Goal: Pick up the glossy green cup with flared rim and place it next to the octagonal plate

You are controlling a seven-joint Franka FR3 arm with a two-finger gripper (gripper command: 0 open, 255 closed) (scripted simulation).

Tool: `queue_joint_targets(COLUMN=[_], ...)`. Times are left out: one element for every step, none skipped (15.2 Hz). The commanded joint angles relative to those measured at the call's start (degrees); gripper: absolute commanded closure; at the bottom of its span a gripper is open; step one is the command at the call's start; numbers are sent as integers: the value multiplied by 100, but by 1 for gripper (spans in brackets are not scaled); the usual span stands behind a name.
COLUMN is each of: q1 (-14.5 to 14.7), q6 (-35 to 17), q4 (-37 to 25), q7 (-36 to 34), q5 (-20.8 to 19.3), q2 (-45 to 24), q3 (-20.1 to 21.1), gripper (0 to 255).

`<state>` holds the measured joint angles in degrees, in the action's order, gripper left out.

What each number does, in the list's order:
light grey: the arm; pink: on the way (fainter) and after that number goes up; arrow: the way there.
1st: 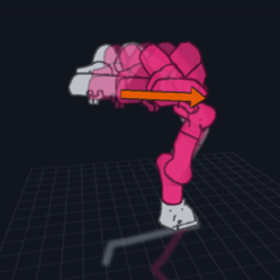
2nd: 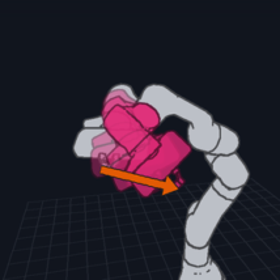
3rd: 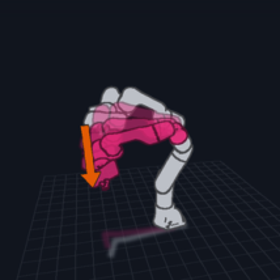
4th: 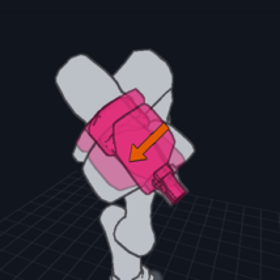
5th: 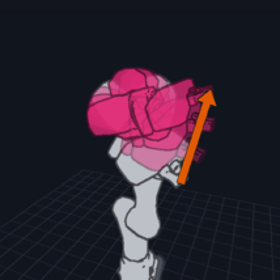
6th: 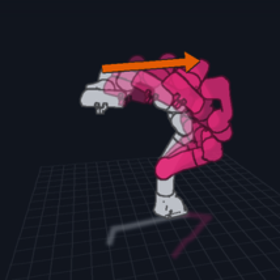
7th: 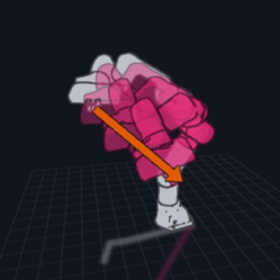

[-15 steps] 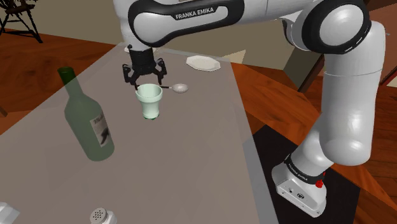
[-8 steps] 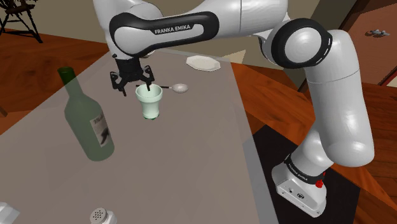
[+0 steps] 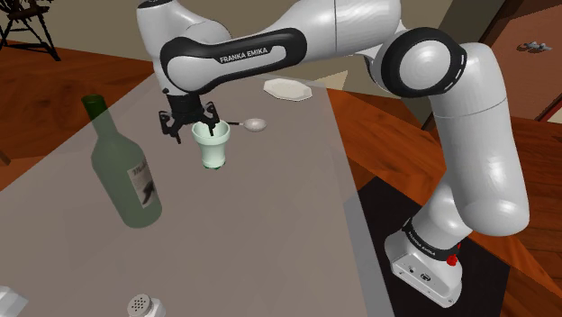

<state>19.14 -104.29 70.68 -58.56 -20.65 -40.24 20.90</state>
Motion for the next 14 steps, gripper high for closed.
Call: queue_joint_targets(q1=[0, 0, 0, 0, 0, 0, 0, 0, 0, -1, 1, 1, 0, 0], q6=[-4, -4, -3, -3, -3, -3, -3, -3, -2, -3, 0, 1, 0, -4], q4=[3, 3, 2, 2, 2, 2, 2, 2, 1, 5, -2, -3, -1, 3], q7=[-1, -1, -1, -1, -1, -1, -1, -1, -1, -1, 0, 0, 0, -1], q5=[0, 0, 0, 0, 0, 0, 0, 0, 0, 0, 0, 0, 0, -1], q2=[0, 0, 0, 0, 0, 0, 0, 0, 0, 2, 0, -1, 0, 0], q3=[0, 0, 0, 0, 0, 0, 0, 0, 0, 0, 0, 0, 0, 0], gripper=[0, 0, 0, 0, 255, 255, 255, 255, 255, 255, 255, 255, 255, 255])
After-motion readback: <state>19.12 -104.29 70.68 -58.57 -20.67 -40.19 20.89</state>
